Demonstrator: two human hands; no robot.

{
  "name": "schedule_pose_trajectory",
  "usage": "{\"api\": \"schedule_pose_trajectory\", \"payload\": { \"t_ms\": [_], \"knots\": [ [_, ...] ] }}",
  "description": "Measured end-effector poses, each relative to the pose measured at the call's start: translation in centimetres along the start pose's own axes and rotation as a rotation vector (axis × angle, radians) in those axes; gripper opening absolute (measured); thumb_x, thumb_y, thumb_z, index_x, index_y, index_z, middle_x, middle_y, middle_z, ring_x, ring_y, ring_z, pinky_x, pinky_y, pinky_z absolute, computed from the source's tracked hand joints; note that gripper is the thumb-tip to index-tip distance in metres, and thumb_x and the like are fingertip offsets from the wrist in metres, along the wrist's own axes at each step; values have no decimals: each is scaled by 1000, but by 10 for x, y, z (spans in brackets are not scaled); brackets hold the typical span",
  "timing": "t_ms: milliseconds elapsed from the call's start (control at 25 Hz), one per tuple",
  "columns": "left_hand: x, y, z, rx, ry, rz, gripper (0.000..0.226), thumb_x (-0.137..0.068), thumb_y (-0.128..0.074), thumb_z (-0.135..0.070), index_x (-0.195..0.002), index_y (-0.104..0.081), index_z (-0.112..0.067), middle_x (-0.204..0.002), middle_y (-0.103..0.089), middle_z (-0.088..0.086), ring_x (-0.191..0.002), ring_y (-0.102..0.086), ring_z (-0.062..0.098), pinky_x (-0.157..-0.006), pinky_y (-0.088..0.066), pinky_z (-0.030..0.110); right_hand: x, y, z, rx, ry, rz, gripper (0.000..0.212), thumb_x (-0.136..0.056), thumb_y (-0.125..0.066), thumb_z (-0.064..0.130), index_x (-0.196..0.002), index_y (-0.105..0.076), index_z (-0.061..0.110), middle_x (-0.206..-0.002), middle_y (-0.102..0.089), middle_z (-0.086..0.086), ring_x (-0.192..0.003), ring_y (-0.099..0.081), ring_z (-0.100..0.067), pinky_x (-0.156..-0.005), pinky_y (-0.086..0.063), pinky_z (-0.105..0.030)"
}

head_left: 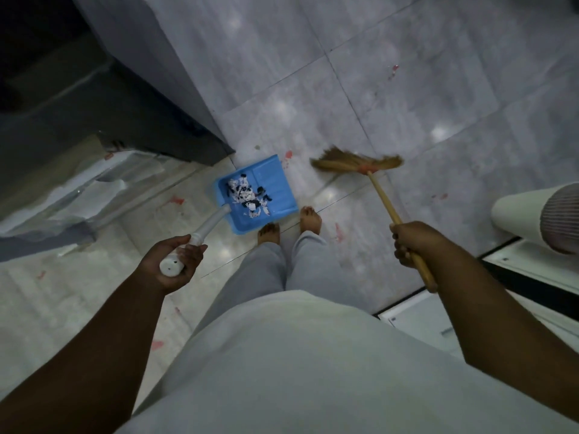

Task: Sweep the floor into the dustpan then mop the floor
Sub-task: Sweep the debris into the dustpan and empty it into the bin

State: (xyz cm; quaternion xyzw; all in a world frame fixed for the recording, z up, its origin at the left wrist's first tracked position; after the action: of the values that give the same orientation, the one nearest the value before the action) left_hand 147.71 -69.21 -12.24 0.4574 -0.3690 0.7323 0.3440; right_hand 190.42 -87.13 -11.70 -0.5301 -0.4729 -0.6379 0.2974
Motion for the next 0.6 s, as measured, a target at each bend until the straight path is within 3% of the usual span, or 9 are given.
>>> {"api": "schedule_pose_trajectory", "payload": {
  "t_ms": [160,440,520,600],
  "knots": [
    [-7,-23,-10,-134,33,-13,89,-25,-88,20,-102,-49,-1,-52,-47,-1,-35,-48,7,-34,-42,12,33,1,-57,-326,-45,130,29,-99,-48,30,-74,-43,15,-45,-39,1,-34,-34,-10,-31,-28,-17],
    [-35,-60,-12,-257,34,-49,89,-30,-85,21,-108,-46,2,-53,-47,3,-35,-49,10,-34,-44,17,38,-1,-74,-672,-17,208,35,-101,-40,28,-68,-38,18,-41,-33,6,-29,-30,-5,-27,-21,-12],
    [-47,-68,-9,-301,34,-102,74,-45,-81,16,-108,-45,3,-54,-46,3,-35,-49,11,-33,-44,17,28,1,-82,-741,-29,207,35,-102,-39,28,-69,-38,17,-40,-32,6,-29,-29,-4,-26,-21,-13],
    [-60,-75,-4,-345,25,-158,42,-72,-67,-1,-106,-44,4,-54,-46,2,-35,-48,9,-34,-45,17,16,-3,-92,-814,-59,235,35,-102,-37,27,-68,-39,17,-40,-33,7,-29,-29,-4,-25,-21,-14]
  ]
}}
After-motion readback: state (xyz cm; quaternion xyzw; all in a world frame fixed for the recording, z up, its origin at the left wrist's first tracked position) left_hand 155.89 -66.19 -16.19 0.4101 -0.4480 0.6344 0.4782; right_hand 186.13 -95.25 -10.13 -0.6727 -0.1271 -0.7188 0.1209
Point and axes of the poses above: each hand's wrist, its own x-axis away from the middle knuckle, its own y-axis out of the back of the hand, z = x × y, the point moved 10 cm from there along -x, towards the middle knuckle
